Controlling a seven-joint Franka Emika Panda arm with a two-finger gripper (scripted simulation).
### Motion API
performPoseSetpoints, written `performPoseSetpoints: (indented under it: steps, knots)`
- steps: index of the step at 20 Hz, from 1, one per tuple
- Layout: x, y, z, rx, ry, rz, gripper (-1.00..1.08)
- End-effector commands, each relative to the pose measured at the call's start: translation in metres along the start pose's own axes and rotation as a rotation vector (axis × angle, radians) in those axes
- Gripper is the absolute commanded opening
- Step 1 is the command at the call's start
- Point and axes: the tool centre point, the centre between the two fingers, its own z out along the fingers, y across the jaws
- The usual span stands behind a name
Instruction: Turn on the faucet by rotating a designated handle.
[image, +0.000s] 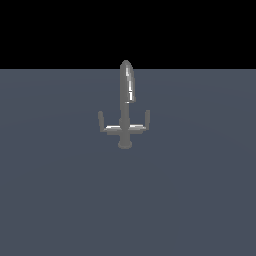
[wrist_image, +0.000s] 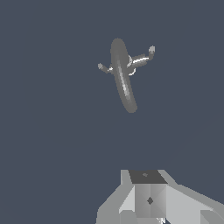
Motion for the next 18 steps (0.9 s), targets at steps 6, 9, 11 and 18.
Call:
performPoseSetpoints:
  steps: [6, 9, 11, 18]
  knots:
    - [0.046, 0.021, 0.019, 0.138, -0.061, 0.065, -1.00]
    - [0.063, 0.029, 0.028, 0.192, -0.086, 0.089, -1.00]
    - [0.074, 0.034, 0.034, 0.228, -0.102, 0.105, -1.00]
    - [0.111, 0.051, 0.058, 0.352, -0.157, 0.159, -1.00]
